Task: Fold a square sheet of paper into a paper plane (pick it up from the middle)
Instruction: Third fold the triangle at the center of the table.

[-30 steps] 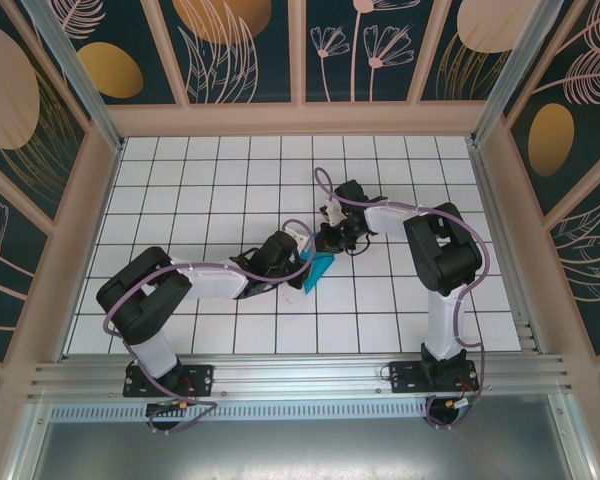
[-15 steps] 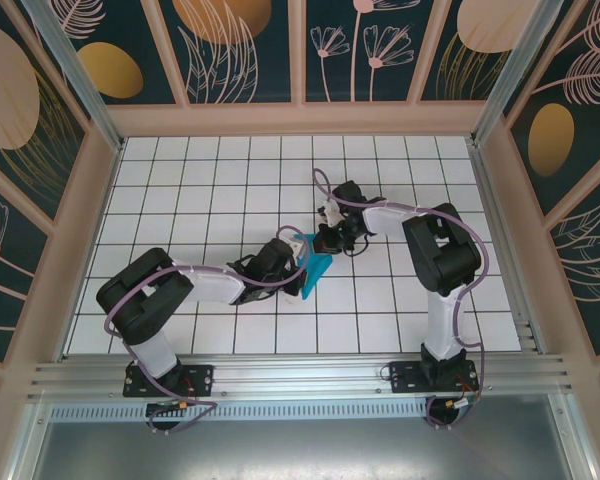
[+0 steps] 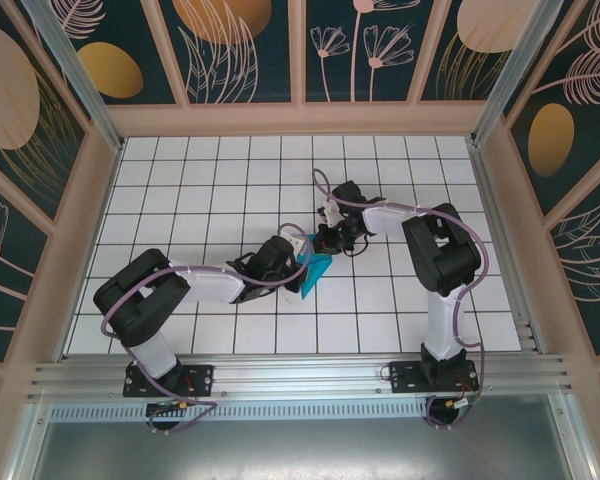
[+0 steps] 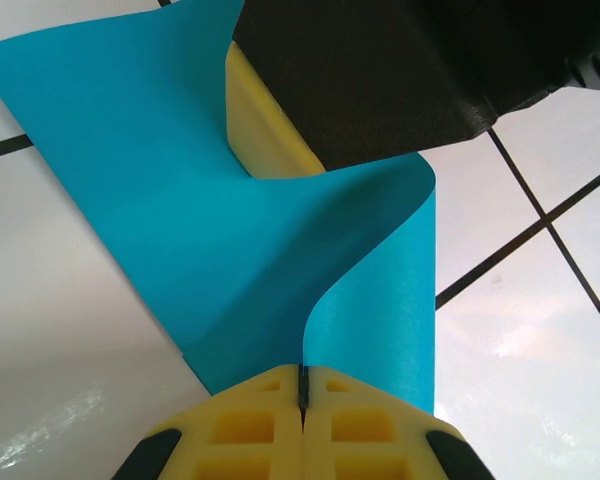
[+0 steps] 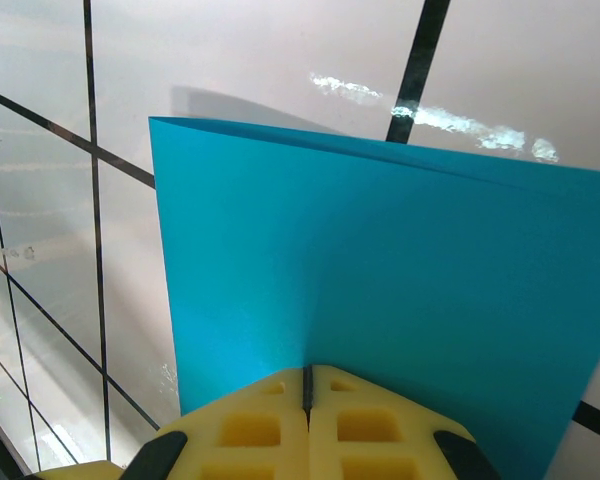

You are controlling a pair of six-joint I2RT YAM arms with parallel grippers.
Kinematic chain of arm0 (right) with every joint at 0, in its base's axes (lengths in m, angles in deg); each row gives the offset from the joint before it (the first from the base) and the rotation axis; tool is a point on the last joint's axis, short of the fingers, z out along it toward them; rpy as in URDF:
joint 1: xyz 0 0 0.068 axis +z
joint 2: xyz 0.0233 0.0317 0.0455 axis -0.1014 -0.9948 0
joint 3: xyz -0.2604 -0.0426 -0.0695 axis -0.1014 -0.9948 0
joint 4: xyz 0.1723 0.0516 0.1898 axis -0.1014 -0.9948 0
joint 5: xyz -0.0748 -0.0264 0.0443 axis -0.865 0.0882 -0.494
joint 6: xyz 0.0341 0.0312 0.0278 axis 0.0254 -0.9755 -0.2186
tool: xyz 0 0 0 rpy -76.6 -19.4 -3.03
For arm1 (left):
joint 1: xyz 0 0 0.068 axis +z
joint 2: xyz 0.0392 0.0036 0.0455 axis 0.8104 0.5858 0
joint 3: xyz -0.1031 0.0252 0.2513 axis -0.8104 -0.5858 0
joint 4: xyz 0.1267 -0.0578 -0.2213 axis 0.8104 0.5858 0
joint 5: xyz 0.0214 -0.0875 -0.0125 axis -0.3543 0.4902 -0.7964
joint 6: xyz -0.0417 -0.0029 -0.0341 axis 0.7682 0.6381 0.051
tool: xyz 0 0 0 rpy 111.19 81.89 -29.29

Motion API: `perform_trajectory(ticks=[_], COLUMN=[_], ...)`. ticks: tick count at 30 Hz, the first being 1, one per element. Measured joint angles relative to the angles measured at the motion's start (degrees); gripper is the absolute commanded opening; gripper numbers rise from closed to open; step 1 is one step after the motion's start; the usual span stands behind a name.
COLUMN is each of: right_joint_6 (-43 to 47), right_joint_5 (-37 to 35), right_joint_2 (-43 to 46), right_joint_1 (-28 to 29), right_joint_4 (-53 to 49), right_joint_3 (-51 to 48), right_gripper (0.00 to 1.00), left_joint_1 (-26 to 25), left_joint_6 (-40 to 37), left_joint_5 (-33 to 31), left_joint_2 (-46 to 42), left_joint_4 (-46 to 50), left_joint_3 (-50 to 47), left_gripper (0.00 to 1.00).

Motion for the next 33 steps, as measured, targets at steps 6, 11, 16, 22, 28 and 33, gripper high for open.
perform_trajectory(ticks=[6,11,16,22,28,33], right_joint_6=[0.0,-0.02,-0.02,-0.02,-0.02,-0.02], right_joint_5=[0.0,-0.11,-0.11,-0.11,-0.09,-0.11], right_joint_2=[0.02,0.0,0.0,0.0,0.0,0.0], right_joint_1=[0.0,0.04,0.04,0.04,0.07,0.09], right_joint_4=[0.0,-0.04,-0.04,-0.04,-0.04,-0.04], right_joint_3=[0.0,0.09,0.09,0.09,0.09,0.11], right_gripper=[0.06,0.06,0.06,0.06,0.06,0.06], left_joint_1=[0.0,0.0,0.0,0.0,0.0,0.0], left_joint_6=[-0.5,-0.59,-0.59,-0.85,-0.83,-1.09], left_joint_5=[-0.02,-0.48,-1.31,-1.31,-1.27,-1.25], left_joint_2=[0.0,0.0,0.24,2.05,2.56,2.56], left_joint_4=[0.04,0.39,0.37,0.39,0.31,0.28], left_joint_3=[0.07,0.07,0.07,0.07,0.37,0.37], left_gripper=[0.05,0.05,0.05,0.06,0.06,0.07])
